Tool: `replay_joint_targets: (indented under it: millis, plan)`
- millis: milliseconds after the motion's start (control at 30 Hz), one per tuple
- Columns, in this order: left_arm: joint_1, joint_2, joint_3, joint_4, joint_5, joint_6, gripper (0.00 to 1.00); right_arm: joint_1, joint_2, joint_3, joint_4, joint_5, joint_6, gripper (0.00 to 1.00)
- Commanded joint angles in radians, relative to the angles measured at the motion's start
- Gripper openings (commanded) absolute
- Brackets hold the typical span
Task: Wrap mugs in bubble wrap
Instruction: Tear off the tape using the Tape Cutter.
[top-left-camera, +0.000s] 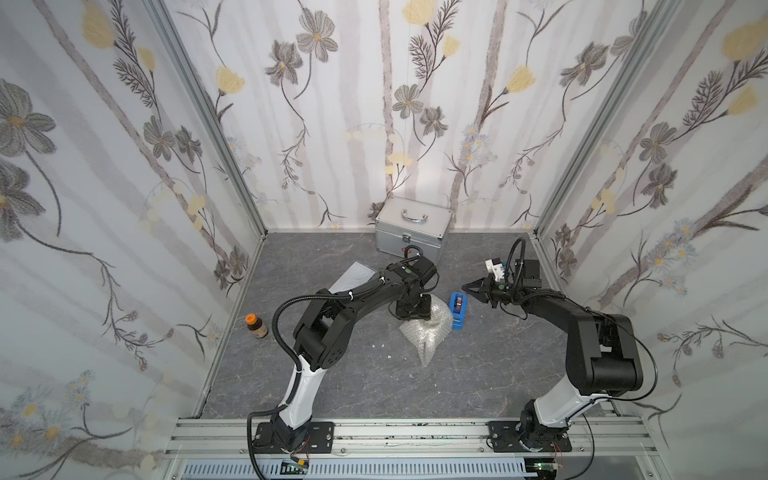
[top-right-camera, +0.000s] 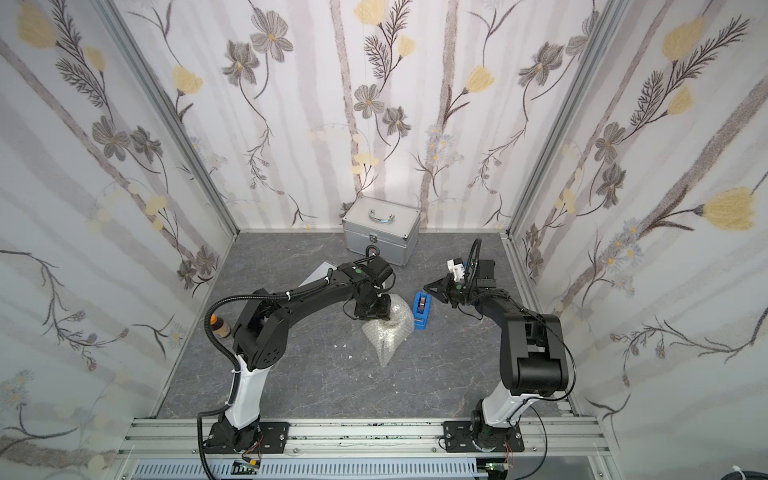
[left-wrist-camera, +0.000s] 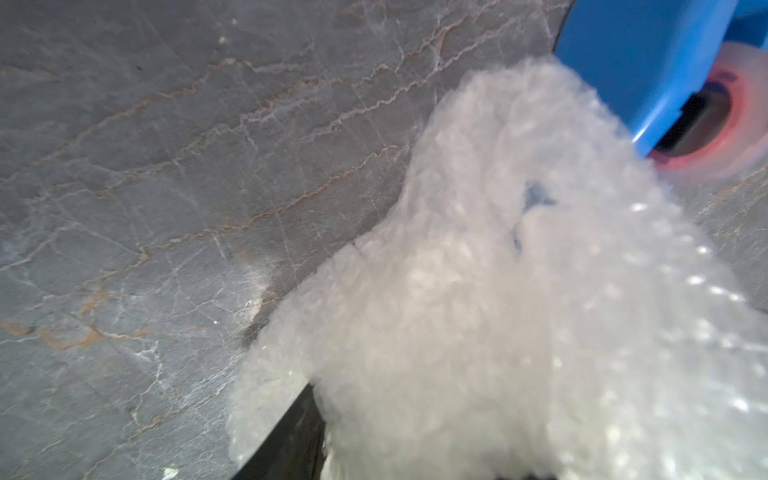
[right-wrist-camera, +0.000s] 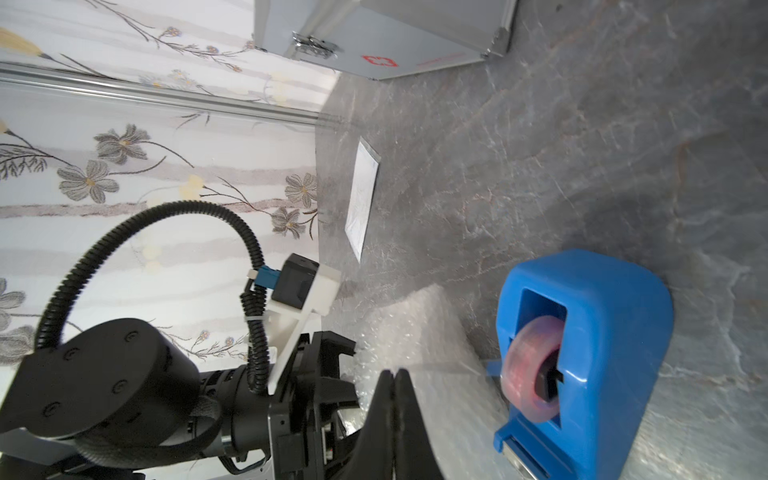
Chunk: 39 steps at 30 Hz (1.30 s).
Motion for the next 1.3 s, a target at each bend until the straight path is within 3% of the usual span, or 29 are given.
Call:
replay_joint_targets:
  millis: [0, 533, 933, 1267]
  plan:
    - [-0.003, 0.006, -0.004, 0.017, 0.009, -0.011, 0.53, 0.01, 0.03, 0.027, 0.088, -0.036, 0.035, 0.0]
    - [-0.004, 0.015, 0.0, 0.02, 0.011, -0.011, 0.53, 0.031, 0.085, 0.16, 0.067, -0.018, 0.054, 0.0]
    - [-0.004, 0.017, -0.009, 0.029, 0.016, -0.01, 0.53, 0.084, -0.132, -0.185, -0.051, 0.075, -0.04, 0.0]
    - [-0.004, 0.008, -0.021, 0.037, 0.015, -0.013, 0.53, 0.095, -0.083, -0.304, -0.034, 0.138, -0.079, 0.0]
